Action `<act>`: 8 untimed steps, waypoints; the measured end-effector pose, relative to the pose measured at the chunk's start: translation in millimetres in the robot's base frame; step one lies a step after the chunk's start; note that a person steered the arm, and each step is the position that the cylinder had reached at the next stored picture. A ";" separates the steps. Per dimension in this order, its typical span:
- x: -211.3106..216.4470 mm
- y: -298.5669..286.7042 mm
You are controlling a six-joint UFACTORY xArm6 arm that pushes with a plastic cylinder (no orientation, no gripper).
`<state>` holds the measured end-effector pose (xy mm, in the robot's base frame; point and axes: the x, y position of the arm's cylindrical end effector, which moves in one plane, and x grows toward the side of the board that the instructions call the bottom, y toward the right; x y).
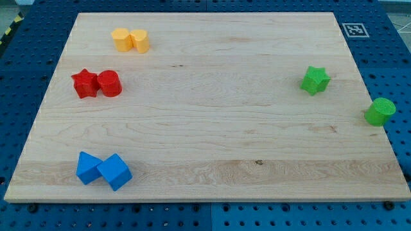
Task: Slide the green circle towards the center of the board
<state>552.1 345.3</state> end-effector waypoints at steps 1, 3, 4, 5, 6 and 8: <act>-41.3 0.1; -72.7 -93.7; -57.1 -74.0; -26.7 -21.2; -42.3 -1.2; -95.5 -71.4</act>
<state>456.6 273.9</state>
